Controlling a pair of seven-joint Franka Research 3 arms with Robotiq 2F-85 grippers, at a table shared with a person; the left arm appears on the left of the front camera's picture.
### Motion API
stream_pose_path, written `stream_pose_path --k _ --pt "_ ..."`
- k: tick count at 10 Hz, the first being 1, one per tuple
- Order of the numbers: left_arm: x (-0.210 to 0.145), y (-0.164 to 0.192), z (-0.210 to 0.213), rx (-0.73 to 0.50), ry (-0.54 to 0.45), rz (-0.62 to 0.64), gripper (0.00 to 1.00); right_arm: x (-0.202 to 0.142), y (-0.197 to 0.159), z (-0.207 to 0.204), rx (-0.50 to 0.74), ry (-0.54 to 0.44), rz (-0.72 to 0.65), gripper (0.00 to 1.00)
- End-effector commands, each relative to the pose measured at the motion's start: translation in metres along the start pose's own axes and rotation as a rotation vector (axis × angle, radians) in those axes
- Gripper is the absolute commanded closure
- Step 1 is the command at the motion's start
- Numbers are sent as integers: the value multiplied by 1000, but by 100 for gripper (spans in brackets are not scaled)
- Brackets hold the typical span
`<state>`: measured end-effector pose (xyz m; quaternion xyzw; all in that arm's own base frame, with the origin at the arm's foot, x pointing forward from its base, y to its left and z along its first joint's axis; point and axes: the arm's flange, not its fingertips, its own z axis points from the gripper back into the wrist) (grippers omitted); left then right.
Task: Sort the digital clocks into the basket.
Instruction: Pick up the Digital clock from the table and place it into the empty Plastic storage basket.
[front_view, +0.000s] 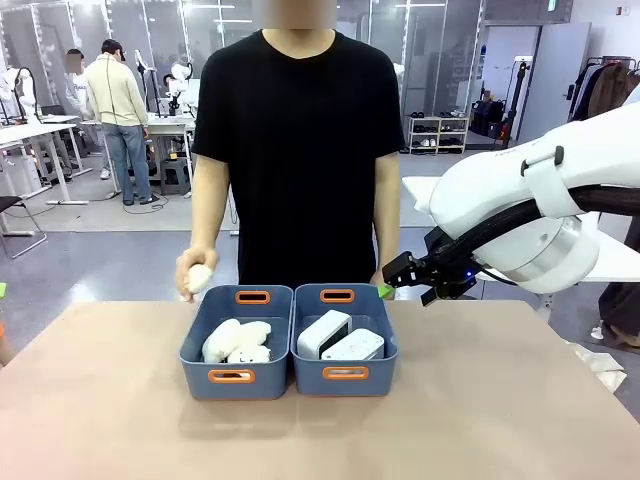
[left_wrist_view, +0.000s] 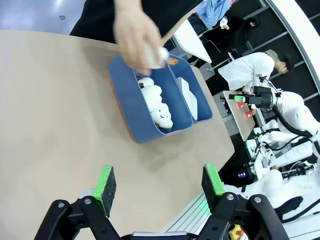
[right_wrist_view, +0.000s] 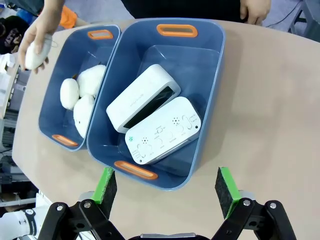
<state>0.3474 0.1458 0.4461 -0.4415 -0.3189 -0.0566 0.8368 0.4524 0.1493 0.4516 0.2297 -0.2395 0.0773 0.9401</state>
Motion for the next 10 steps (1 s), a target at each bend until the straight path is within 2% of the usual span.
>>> stream_pose_path --k 1,3,4,5,6,8,9,10 --pt "3 -2 -1 2 -16 8 12 2 4 0 -13 -2 -24 0" --pt "3 -2 -1 2 -16 8 12 0 0 0 0 -1 0 0" --pt "3 -2 -1 2 -16 8 12 -2 -37 51 322 85 -165 0" --pt "3 -2 -1 2 -16 8 12 -8 -93 88 405 82 -224 0" --pt "3 -2 -1 2 -16 8 12 -26 -144 120 592 143 -310 0" --pt "3 -2 -1 2 -16 8 12 -56 -236 160 793 44 -473 0" --pt "3 -2 -1 2 -16 8 12 -72 -268 172 873 21 -471 0" --pt "3 -2 -1 2 -16 8 12 -90 -297 184 962 -49 -515 0"
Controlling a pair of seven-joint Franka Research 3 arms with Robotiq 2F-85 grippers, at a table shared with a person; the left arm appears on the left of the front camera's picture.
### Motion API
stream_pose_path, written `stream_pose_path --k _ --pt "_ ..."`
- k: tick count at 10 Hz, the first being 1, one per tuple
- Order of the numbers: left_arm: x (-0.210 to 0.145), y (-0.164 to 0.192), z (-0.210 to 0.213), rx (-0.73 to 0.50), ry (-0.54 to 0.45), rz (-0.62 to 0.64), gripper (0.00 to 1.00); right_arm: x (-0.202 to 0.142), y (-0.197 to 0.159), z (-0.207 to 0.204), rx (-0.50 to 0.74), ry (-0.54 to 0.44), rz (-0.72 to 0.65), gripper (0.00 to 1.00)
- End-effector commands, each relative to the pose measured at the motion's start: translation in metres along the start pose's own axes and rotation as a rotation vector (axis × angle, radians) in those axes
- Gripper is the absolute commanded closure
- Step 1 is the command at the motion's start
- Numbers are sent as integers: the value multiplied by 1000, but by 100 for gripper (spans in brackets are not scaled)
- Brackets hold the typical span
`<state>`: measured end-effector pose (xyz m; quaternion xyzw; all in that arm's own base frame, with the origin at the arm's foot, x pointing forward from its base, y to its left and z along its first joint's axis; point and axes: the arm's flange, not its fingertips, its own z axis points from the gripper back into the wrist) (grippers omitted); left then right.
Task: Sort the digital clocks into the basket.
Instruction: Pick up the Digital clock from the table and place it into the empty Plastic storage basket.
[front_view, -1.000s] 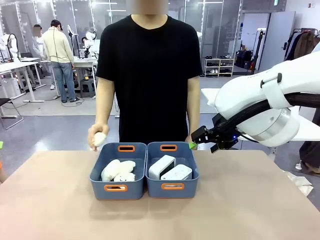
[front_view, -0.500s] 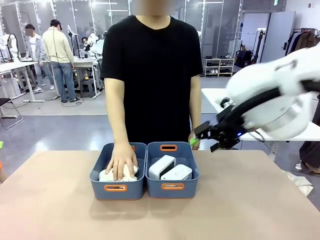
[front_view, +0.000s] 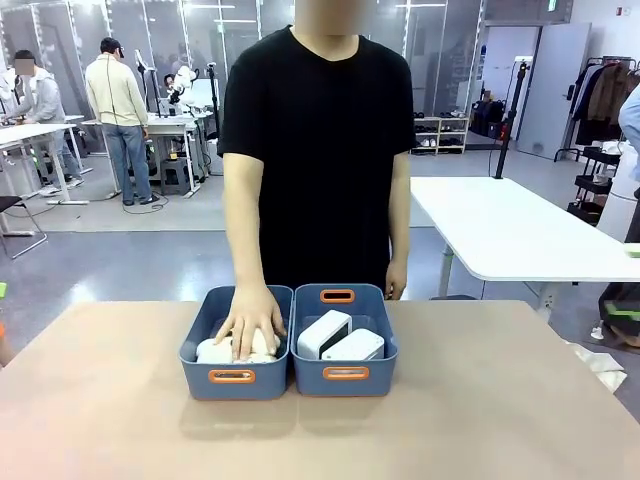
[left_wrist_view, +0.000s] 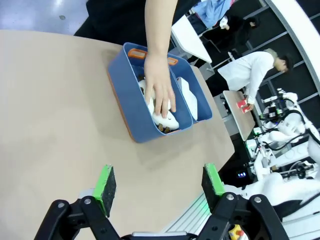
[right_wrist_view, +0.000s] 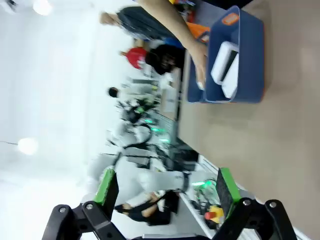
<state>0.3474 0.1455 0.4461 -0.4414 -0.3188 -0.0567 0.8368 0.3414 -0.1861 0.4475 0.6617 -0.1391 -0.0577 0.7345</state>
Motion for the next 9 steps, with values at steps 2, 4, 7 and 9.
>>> stream_pose_path --k 2,4,7,9 --pt "3 -2 -1 2 -16 8 12 24 -41 47 112 -92 -75 0" --pt "3 -2 -1 2 -16 8 12 3 -30 52 108 -78 -74 0" --pt "3 -2 -1 2 -16 8 12 3 -30 52 108 -78 -74 0" --pt "3 -2 -1 2 -16 8 12 3 -30 52 108 -78 -74 0"
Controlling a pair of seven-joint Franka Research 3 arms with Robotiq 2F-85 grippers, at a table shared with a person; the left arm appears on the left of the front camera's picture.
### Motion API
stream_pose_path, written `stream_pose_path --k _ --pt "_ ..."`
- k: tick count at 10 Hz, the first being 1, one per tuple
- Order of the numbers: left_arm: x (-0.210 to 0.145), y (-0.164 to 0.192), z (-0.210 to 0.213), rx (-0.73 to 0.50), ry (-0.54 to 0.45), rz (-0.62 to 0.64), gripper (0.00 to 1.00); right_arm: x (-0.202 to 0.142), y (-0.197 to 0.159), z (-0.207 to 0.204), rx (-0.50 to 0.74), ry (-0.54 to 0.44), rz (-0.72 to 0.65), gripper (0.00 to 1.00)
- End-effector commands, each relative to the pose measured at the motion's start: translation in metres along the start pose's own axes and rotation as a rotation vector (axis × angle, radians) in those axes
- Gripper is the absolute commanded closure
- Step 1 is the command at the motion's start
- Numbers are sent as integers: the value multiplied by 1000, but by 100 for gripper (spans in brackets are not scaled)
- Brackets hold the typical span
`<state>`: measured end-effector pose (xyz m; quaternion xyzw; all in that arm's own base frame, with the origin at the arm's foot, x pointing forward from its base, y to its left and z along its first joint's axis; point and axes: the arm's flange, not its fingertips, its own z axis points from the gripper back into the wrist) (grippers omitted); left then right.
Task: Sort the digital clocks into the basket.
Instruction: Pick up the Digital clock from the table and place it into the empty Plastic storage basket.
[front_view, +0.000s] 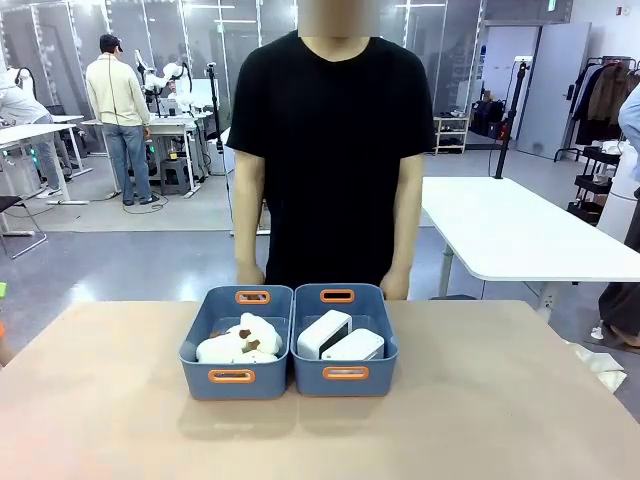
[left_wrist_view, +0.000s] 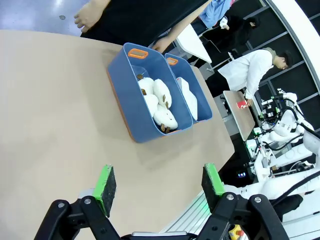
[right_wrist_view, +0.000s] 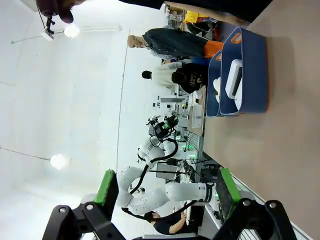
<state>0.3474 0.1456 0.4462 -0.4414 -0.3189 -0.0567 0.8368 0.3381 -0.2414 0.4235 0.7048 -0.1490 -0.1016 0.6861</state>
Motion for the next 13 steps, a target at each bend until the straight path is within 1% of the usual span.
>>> stream_pose_path --k 1,13 --pt "3 -2 -1 2 -16 8 12 -5 -1 0 -9 3 -5 0" --pt "3 -2 -1 2 -16 8 12 -5 -1 0 -9 3 -5 0"
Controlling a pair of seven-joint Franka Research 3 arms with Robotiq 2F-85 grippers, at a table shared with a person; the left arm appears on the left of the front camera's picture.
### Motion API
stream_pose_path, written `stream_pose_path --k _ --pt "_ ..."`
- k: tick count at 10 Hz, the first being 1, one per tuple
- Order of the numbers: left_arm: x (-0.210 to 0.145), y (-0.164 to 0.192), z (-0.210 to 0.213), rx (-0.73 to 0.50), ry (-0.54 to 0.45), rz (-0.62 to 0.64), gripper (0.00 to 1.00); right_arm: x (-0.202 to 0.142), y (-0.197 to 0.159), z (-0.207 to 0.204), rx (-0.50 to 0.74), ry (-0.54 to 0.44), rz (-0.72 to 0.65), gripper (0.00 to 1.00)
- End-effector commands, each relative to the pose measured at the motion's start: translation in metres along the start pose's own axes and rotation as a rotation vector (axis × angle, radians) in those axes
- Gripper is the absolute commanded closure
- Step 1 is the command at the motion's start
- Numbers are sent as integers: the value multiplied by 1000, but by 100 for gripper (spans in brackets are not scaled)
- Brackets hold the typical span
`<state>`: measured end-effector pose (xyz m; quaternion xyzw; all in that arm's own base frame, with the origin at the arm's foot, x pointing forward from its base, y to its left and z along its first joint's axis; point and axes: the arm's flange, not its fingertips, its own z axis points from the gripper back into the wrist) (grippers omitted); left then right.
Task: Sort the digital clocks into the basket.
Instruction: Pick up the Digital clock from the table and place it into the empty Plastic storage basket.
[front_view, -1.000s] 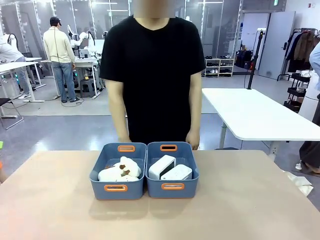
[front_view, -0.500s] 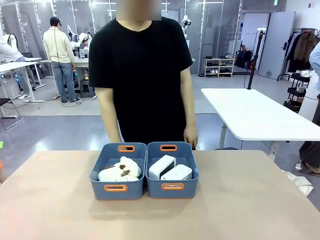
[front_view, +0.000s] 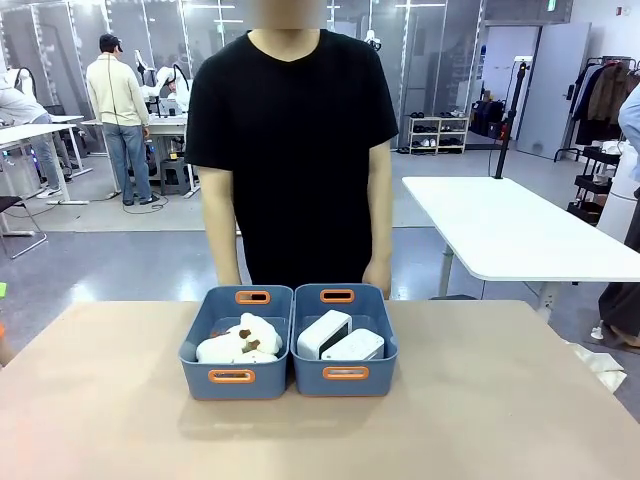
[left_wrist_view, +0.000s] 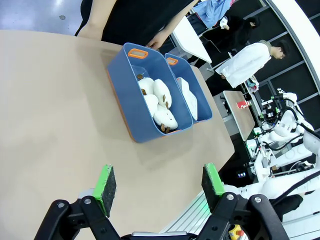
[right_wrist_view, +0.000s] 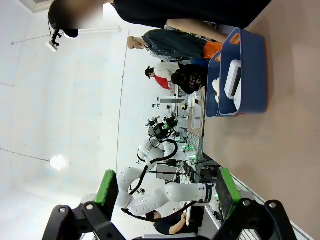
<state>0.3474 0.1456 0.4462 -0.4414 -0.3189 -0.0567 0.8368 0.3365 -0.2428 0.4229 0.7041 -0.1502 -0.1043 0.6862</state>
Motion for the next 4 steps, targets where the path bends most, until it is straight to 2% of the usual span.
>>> stream_pose_path --k 1,4 --pt "3 -2 -1 2 -16 8 12 -4 0 -2 -7 8 -3 0" --pt "3 -2 -1 2 -16 8 12 -4 0 -2 -7 8 -3 0"
